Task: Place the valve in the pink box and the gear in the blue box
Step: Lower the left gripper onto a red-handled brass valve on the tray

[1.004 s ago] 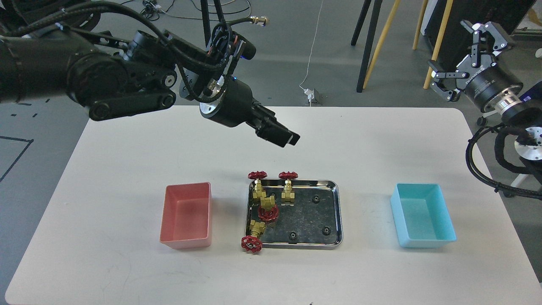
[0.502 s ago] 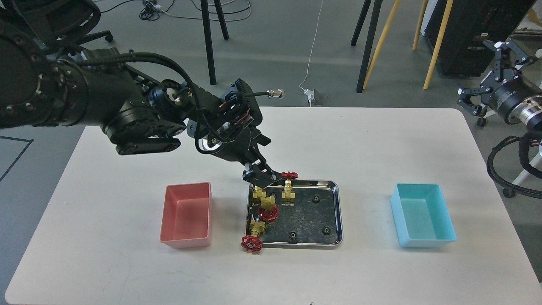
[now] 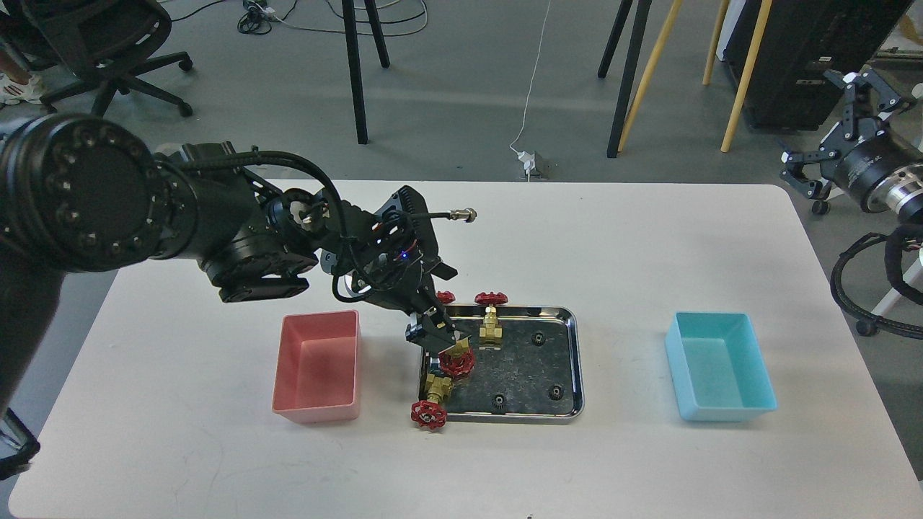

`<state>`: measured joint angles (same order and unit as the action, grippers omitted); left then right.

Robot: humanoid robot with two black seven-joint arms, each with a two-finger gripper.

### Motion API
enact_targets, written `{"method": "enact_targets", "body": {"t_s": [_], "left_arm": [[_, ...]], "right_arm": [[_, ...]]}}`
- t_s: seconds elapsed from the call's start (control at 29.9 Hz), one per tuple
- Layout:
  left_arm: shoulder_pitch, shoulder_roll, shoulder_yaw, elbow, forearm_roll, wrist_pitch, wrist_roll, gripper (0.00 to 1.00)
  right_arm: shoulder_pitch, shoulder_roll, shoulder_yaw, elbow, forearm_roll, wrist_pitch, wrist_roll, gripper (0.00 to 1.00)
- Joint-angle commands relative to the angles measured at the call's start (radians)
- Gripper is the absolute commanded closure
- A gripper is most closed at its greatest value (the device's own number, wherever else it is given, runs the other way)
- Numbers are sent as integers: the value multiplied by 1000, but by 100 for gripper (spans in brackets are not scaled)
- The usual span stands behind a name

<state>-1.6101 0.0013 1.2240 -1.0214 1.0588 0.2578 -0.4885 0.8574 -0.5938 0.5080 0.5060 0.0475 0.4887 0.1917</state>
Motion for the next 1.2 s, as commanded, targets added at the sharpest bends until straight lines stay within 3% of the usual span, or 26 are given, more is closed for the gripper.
{"method": "enact_targets", "body": {"t_s": [0.0,0.47,1.17], "left_arm": [[18,-1,5,6,1,0,0,2],[53,-1,20,11,0,-5,0,21],[125,-1,19,97,-2,-9,0,32]], "right_arm": [[-1,0,0,0,0,0,0,0],[-11,0,0,-7,0,0,2,0],[-32,0,0,-15,0,0,2,0]]}}
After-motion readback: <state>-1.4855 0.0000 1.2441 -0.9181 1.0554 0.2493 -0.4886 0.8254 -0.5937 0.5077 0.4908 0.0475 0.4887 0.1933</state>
